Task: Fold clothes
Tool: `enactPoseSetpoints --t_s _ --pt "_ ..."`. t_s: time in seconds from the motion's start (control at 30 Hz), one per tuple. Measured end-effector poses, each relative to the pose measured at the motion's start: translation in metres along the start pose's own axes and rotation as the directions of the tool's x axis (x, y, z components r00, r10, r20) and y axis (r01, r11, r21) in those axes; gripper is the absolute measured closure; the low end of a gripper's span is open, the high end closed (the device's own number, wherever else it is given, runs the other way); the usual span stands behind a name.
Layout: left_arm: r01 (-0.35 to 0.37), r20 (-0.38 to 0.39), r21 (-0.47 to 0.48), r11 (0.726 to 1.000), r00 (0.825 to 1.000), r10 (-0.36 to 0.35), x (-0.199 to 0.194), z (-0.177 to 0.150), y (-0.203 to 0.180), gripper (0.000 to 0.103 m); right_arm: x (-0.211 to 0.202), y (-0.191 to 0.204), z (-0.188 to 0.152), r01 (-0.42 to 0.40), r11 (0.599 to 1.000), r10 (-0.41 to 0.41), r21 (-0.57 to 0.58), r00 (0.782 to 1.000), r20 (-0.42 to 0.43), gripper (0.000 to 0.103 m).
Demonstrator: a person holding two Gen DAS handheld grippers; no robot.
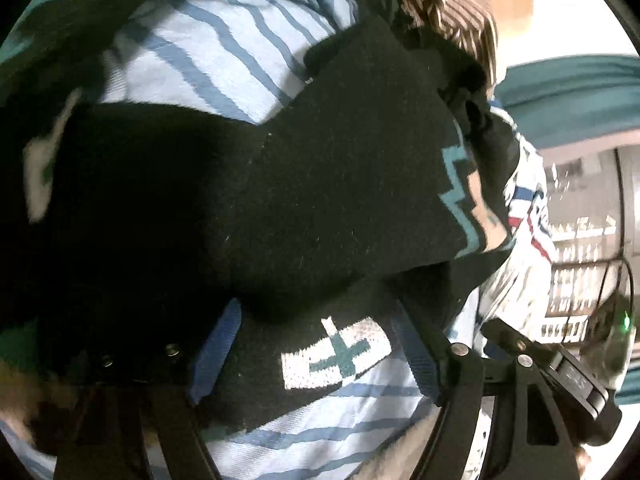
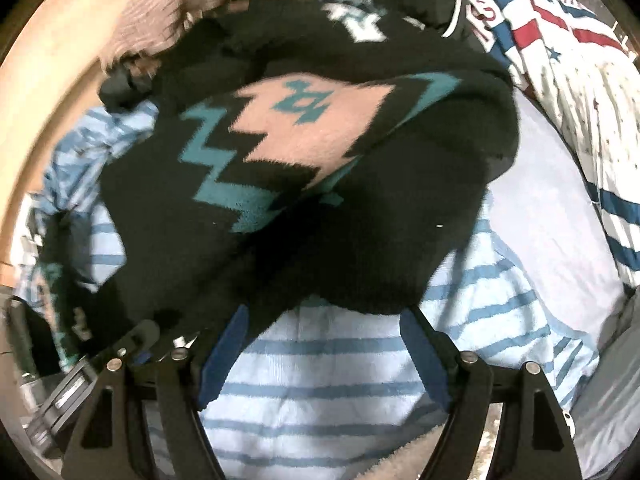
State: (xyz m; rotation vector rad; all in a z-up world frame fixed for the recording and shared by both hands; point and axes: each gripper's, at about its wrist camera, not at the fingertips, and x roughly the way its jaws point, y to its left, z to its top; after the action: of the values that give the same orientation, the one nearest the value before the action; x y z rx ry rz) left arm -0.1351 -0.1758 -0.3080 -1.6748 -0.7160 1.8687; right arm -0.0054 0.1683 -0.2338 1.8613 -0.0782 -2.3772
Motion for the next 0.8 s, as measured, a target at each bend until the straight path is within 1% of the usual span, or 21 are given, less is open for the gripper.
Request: enactPoseSetpoints --t_s 0.07,0.13,0.2,0.27,0.33,0.4,0.5,0.57,0.67,0.73,0.8 --pt "0.031 0.027 -0.031 0.999 0.999 -0.030 -0.010 -0.006 0.008 0.026 -0.018 -0.012 -0.005 -0.043 0.999 0.042 0.018 0.999 0.025 0.021" --pt "0.026 0.056 -0.022 0.999 0.998 -0.025 -0.019 -0.014 0.005 0.026 -0.037 -0.025 -0.008 -0.075 0.997 0.074 0.022 0.995 0.060 0.019" --pt "0.020 0.086 -0.014 1.000 0.996 -0.019 -0.029 -0.022 0.001 0.026 -0.045 -0.026 -0.007 -0.081 0.997 0.080 0.010 0.992 0.100 0.019" --pt "0.026 0.113 -0.018 1.000 0.993 -0.024 -0.031 -0.034 -0.015 0.026 -0.049 -0.018 -0.011 -0.069 0.998 0.069 -0.004 0.989 0.130 0.018" --pt "0.034 0.139 -0.028 0.999 0.990 -0.030 -0.032 -0.046 -0.025 0.026 -0.050 -0.023 -0.013 -0.067 0.998 0.068 -0.013 0.989 0.132 0.018" --pt "0.038 0.159 -0.041 0.998 0.987 -0.031 -0.036 -0.057 -0.032 0.026 -0.045 -0.031 -0.014 -0.078 0.997 0.079 -0.011 0.991 0.110 0.018" --pt "0.050 0.145 -0.091 0.995 0.989 -0.036 -0.030 -0.068 -0.033 0.026 -0.038 -0.046 -0.017 -0.112 0.993 0.110 0.025 0.991 0.070 0.018" --pt "0.057 0.135 -0.124 0.991 0.990 -0.040 -0.026 -0.075 -0.034 0.026 -0.038 -0.057 -0.018 -0.139 0.989 0.136 0.049 0.988 0.070 0.018" --pt "0.066 0.120 -0.171 0.983 0.992 -0.046 -0.020 -0.085 -0.036 0.026 -0.040 -0.077 -0.015 -0.145 0.987 0.140 0.066 0.987 0.080 0.018" --pt "0.050 0.084 -0.164 0.985 0.996 -0.037 -0.006 -0.087 -0.045 0.026 -0.037 -0.093 -0.010 -0.136 0.987 0.131 0.084 0.989 0.071 0.018" --pt "0.029 0.068 -0.148 0.989 0.998 -0.019 0.008 -0.085 -0.055 0.026 -0.027 -0.108 -0.003 -0.141 0.984 0.138 0.107 0.990 0.033 0.018"
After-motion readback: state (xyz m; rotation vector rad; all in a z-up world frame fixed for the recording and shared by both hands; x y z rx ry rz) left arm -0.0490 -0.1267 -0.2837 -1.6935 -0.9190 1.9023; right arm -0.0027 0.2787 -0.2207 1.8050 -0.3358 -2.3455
